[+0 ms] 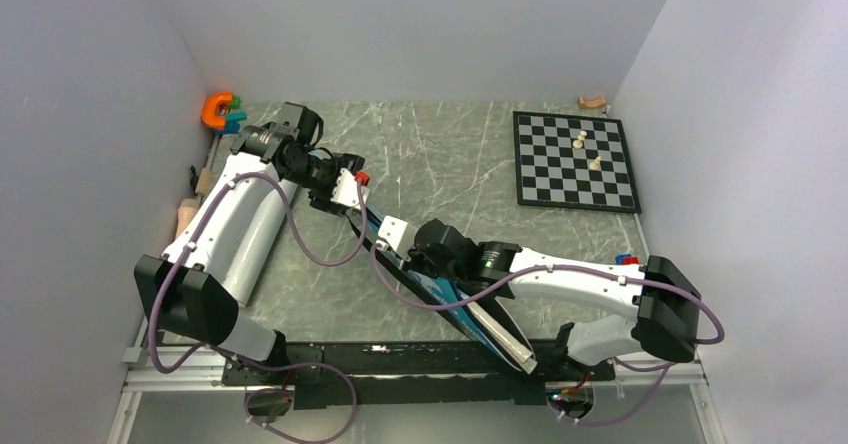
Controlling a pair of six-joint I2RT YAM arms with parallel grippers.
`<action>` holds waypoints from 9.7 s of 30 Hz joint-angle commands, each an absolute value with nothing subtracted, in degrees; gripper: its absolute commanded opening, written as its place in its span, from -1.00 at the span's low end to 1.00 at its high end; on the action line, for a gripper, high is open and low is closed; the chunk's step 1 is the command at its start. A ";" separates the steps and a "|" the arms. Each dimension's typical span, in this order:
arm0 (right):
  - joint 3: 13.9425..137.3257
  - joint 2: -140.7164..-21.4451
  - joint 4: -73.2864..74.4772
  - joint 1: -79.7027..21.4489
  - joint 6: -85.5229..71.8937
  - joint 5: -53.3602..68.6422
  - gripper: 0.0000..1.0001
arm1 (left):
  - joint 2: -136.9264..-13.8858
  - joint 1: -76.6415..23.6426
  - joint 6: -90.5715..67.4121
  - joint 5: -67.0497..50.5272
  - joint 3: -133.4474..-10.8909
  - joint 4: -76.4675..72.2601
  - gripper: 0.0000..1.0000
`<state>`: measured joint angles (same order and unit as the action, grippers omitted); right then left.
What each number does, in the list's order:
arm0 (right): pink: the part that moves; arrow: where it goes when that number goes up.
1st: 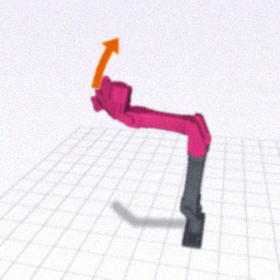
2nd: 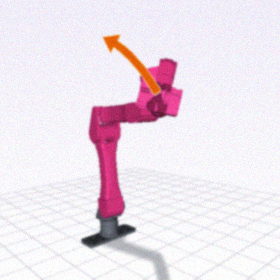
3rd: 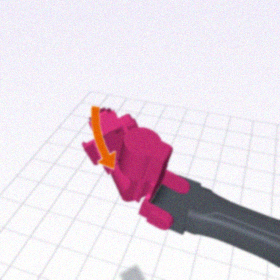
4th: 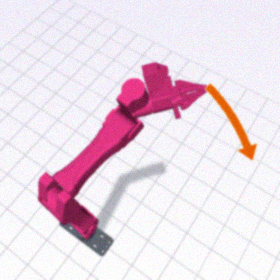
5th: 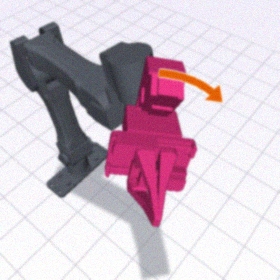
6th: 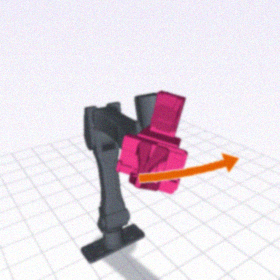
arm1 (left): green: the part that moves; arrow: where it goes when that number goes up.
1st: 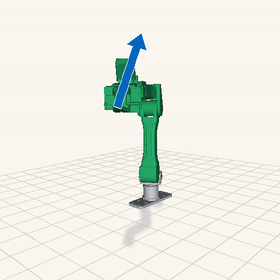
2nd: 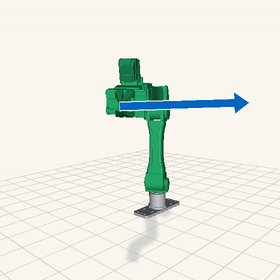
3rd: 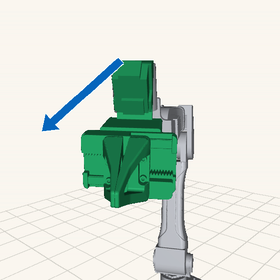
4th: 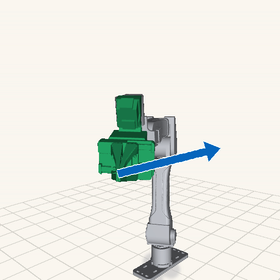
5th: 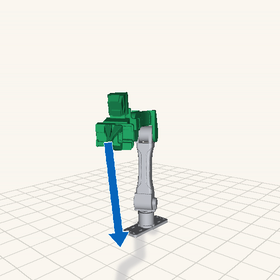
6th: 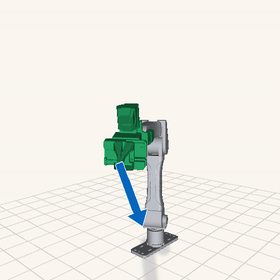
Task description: Pack up the badminton gear
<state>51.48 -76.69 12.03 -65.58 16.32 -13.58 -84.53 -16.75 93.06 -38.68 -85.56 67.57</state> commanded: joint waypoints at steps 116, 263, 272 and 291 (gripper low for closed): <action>43.71 -75.10 -20.07 -42.02 -59.55 19.81 -0.05 | -62.99 -31.82 37.83 -15.57 -59.88 39.61 -1.00; 39.51 -54.82 10.90 -19.80 -43.66 14.34 -1.00 | -60.64 -36.03 37.78 -8.48 -61.81 43.24 -1.00; 41.84 -54.37 18.51 -19.13 -40.12 5.20 -1.00 | -61.67 -36.03 38.23 -6.78 -62.51 43.12 -0.93; 45.18 -54.59 13.54 -28.34 -41.62 9.11 -1.00 | -78.41 -42.51 33.61 -18.09 -88.78 52.77 0.99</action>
<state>40.80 -55.44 17.19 -25.93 -40.53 9.39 -73.01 -38.72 35.92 -13.45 -81.30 50.50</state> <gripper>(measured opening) 0.011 0.994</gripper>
